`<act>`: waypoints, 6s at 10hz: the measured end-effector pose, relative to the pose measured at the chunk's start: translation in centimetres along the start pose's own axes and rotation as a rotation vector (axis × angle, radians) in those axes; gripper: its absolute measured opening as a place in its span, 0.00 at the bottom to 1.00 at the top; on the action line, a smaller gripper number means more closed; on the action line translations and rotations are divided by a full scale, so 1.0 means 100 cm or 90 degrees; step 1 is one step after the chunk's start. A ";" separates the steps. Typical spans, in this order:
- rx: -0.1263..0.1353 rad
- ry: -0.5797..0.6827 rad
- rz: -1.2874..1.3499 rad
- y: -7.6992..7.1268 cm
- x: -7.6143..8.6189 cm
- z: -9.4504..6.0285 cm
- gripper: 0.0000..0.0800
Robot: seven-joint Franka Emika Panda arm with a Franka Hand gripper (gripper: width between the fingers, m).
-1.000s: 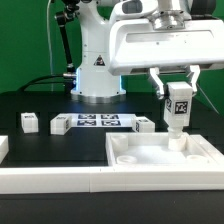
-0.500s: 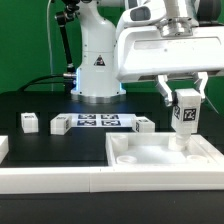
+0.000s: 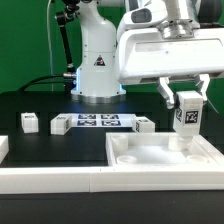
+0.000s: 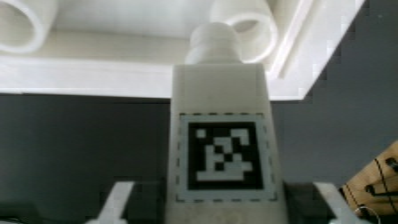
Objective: Assemble square table
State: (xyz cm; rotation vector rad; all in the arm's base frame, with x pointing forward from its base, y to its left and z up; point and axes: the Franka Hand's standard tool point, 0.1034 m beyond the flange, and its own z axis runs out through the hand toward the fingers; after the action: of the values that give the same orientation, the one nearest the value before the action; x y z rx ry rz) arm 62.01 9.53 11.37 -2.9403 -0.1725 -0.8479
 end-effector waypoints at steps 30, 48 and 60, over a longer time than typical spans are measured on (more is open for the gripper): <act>0.003 0.021 -0.015 -0.021 -0.023 0.031 0.76; 0.084 -0.360 -0.006 -0.025 -0.014 0.027 0.81; 0.098 -0.460 -0.006 -0.021 -0.010 0.032 0.39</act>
Offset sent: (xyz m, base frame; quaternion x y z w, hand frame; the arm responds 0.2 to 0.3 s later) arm 0.0000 0.0000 0.0000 0.0000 0.0000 0.0000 1.0000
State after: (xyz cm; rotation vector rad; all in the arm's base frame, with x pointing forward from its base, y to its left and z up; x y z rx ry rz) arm 62.60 11.90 8.24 -2.9446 -0.2714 0.2528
